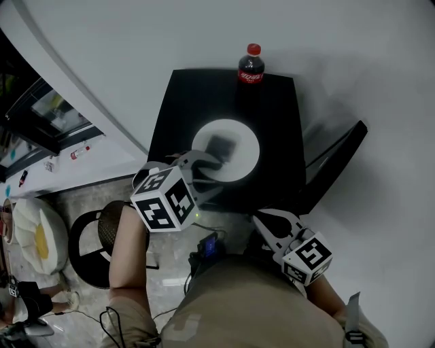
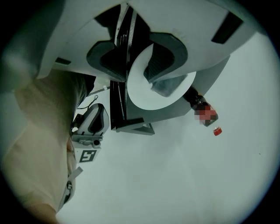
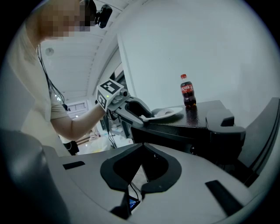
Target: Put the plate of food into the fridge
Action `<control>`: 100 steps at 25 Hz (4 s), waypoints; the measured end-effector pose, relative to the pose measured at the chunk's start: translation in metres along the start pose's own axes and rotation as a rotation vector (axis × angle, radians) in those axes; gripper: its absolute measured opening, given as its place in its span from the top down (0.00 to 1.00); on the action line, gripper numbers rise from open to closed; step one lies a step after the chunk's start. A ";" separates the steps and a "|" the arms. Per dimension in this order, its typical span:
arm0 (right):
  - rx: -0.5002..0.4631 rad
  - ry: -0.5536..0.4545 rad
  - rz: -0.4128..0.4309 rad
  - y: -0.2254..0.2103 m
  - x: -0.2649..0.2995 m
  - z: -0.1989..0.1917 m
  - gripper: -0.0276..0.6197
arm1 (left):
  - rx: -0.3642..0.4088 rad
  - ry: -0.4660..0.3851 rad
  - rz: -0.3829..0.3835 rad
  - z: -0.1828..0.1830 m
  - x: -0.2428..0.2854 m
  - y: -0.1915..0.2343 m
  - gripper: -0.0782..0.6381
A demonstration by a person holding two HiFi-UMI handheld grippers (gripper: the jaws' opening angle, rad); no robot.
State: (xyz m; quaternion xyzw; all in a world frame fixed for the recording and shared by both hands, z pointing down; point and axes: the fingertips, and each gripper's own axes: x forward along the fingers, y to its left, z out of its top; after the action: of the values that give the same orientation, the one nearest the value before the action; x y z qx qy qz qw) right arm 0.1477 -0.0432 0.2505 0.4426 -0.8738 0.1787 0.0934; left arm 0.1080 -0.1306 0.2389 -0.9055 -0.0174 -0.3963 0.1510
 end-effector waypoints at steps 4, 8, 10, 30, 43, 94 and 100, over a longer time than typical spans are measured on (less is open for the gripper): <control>-0.001 0.006 0.001 -0.001 0.000 -0.001 0.92 | 0.009 -0.004 0.024 0.001 0.002 0.003 0.67; -0.004 -0.006 0.008 0.001 0.001 0.000 0.92 | 0.031 -0.018 0.049 0.001 0.003 0.002 0.67; -0.004 -0.009 0.009 0.002 0.001 0.000 0.92 | 0.029 -0.033 0.070 0.001 0.003 0.002 0.67; 0.016 0.000 0.023 0.001 0.002 -0.004 0.92 | 0.005 -0.151 0.011 0.013 -0.006 -0.015 0.66; 0.034 -0.005 0.013 -0.003 0.006 -0.002 0.92 | 0.068 -0.035 0.105 0.006 0.004 -0.003 0.70; 1.218 -0.171 0.089 -0.025 0.040 0.026 0.92 | -0.187 -0.731 0.053 0.020 -0.077 -0.057 0.73; 1.207 -0.173 0.076 -0.009 0.022 0.019 0.92 | -0.362 -1.001 -0.127 0.028 -0.111 -0.086 0.79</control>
State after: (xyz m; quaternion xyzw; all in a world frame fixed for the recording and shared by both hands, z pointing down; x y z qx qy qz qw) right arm 0.1417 -0.0718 0.2418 0.3987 -0.6381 0.6088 -0.2516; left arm 0.0392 -0.0302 0.1632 -0.9924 -0.0735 0.0791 -0.0587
